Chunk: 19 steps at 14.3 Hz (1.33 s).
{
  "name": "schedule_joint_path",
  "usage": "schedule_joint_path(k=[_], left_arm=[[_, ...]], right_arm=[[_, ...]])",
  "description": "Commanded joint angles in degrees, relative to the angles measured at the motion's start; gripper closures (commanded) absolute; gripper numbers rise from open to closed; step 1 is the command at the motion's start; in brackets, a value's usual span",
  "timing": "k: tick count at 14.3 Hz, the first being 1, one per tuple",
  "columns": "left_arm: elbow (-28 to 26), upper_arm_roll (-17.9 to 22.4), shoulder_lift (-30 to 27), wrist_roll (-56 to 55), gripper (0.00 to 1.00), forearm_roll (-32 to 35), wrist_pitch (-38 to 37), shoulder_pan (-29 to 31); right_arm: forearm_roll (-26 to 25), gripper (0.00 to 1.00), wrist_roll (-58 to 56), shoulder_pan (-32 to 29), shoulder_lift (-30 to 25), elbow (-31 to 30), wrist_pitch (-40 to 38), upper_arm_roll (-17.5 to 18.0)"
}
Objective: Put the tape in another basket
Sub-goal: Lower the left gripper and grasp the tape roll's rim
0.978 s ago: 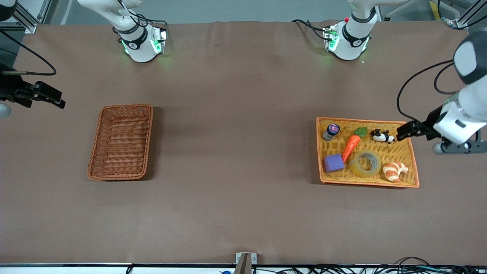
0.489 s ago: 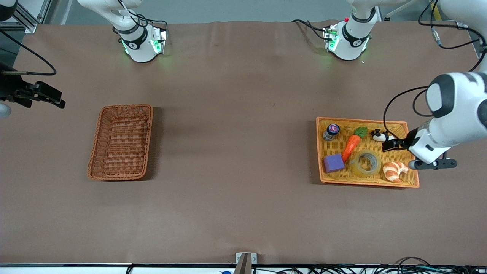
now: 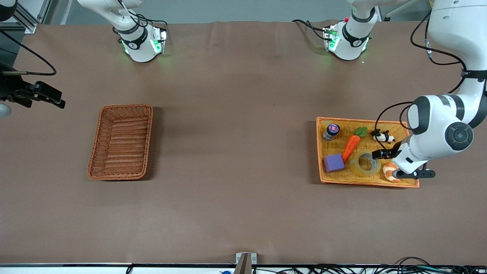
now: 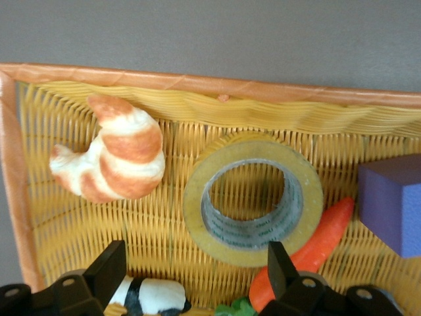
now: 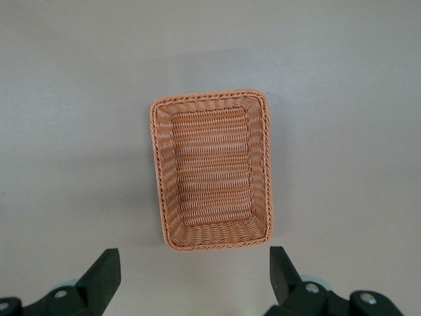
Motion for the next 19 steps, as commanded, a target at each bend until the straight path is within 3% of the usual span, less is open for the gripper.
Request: schedule_joint_path(k=[1, 6, 7, 10, 12, 19], left_arm=[[0.2, 0.0, 2.3, 0.5, 0.07, 1.0, 2.4, 0.1], [-0.1, 0.0, 5.2, 0.5, 0.15, 1.0, 5.1, 0.0], [-0.2, 0.0, 5.3, 0.5, 0.26, 1.0, 5.1, 0.2], [-0.1, 0.0, 5.0, 0.5, 0.78, 1.1, 5.1, 0.1], [0.2, 0.0, 4.3, 0.3, 0.94, 1.1, 5.1, 0.0], [0.6, -1.2, -7.4, -3.5, 0.97, 1.1, -2.2, -2.9]], right_arm=[[0.0, 0.0, -0.7, -0.3, -1.2, -1.2, 0.1, 0.1], [0.0, 0.0, -0.7, -0.3, -1.2, -1.2, 0.1, 0.1], [0.0, 0.0, -0.7, -0.3, -1.2, -1.2, 0.1, 0.1], [0.0, 0.0, -0.7, -0.2, -1.2, -1.2, 0.0, 0.1], [0.0, 0.0, -0.7, -0.3, -1.2, -1.2, 0.0, 0.1], [-0.1, 0.0, -0.7, -0.3, -1.2, -1.2, 0.0, 0.1]])
